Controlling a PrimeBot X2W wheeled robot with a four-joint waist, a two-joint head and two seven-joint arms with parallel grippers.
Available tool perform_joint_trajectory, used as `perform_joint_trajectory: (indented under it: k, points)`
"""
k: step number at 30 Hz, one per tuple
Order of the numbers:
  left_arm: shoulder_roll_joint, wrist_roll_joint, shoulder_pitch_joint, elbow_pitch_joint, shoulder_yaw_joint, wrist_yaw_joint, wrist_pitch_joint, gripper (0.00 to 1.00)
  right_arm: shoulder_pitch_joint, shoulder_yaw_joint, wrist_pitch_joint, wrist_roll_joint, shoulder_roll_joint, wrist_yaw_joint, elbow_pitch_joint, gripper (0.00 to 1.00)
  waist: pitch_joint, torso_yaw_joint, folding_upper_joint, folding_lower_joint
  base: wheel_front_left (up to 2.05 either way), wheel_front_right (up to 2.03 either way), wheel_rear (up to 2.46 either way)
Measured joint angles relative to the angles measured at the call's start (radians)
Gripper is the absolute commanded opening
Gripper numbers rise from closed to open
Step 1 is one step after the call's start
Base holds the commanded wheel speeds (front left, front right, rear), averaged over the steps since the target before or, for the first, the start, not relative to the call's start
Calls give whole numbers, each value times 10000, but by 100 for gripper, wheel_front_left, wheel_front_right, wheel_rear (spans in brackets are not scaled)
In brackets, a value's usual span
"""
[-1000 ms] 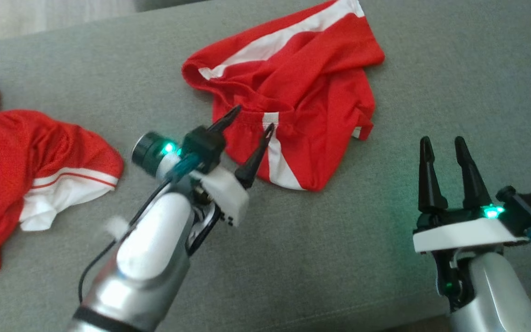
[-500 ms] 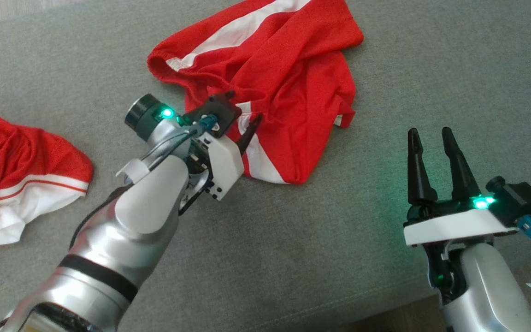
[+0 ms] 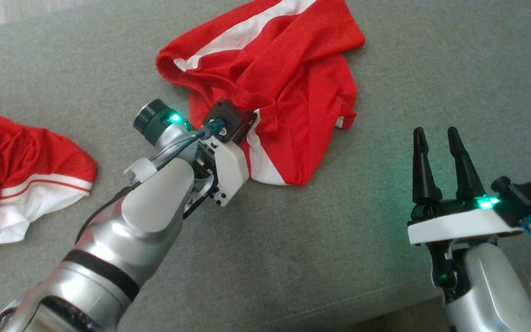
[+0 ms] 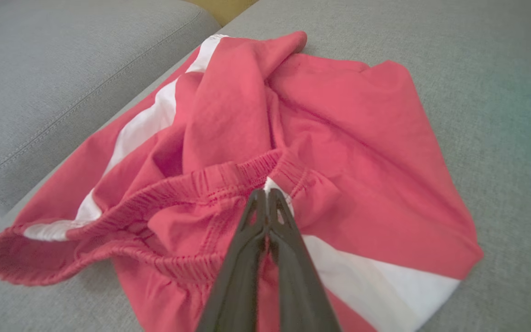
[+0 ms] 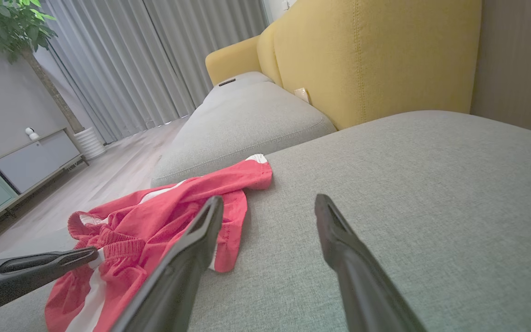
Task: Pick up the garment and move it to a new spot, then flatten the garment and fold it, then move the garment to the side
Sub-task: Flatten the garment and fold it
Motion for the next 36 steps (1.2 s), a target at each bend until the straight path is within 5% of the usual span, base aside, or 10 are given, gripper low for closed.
perform_joint_trajectory:
  k: [9, 23, 34, 35, 36]
  points:
    - [17, -525, -5, 27, -144, 15, -579, 0, 3, -107, 0, -17, 0, 0, 222, 100, -190, 331, 0, 0, 0, 0, 0]
    - [522, -1814, 1703, -1290, 1377, 1511, -1680, 0, 102, -700, 0, -272, 0, 0, 550, 100, -875, 1469, 0, 0, 0, 0, 0]
    - [539, -2155, 4062, -2357, 2019, 2121, -1751, 0, 337, -719, 364, -476, 0, 0, 848, 100, -1415, 2228, 0, 0, 0, 0, 0]
    - [506, -2100, 4161, -2529, 2169, 2182, -1753, 98, 338, -721, 385, -476, 0, 0, 848, 100, -1423, 2225, 0, 0, 0, 0, 0]
    - [468, -2042, 4251, -2709, 2318, 2247, -1755, 100, 338, -723, 387, -477, 0, 0, 848, 100, -1429, 2215, 0, 0, 0, 0, 0]
